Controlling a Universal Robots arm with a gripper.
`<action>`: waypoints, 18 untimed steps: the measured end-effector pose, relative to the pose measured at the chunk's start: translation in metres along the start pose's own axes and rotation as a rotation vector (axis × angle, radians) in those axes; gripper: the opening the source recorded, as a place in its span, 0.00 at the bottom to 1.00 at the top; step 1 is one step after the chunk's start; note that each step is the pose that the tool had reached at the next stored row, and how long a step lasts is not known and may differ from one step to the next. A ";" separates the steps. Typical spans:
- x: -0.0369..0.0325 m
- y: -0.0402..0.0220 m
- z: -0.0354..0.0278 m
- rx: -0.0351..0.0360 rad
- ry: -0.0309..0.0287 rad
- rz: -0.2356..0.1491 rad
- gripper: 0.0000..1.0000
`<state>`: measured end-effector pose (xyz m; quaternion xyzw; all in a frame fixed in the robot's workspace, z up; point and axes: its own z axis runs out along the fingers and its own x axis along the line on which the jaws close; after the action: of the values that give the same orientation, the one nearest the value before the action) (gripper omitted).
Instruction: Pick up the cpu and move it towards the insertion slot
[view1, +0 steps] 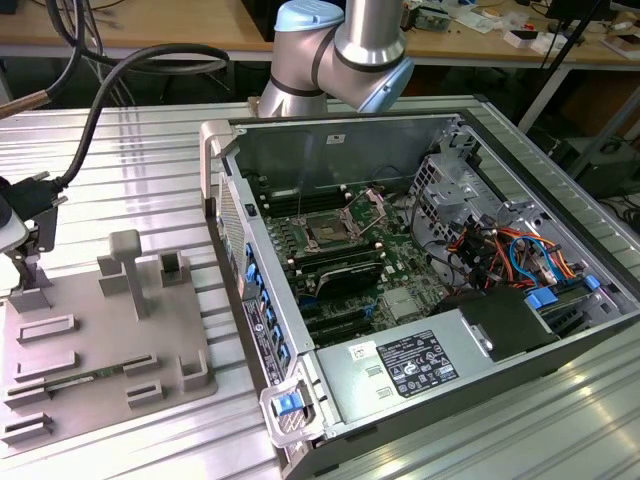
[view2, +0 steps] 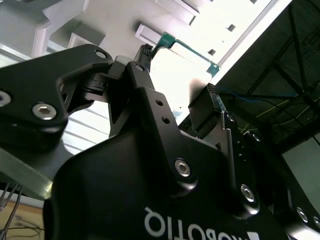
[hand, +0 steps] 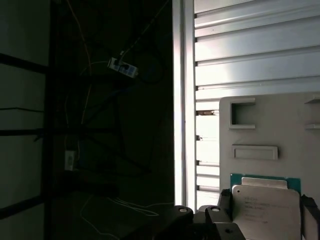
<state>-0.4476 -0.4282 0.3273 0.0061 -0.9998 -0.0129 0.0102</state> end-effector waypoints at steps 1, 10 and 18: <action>0.0000 0.0000 -0.0010 -0.0001 0.0000 0.000 0.55; 0.0002 0.0002 -0.0094 0.0000 0.0001 0.000 0.55; 0.0003 0.0004 -0.0162 0.0000 0.0000 0.000 0.55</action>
<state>-0.4476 -0.4282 0.3435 0.0061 -0.9998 -0.0129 0.0102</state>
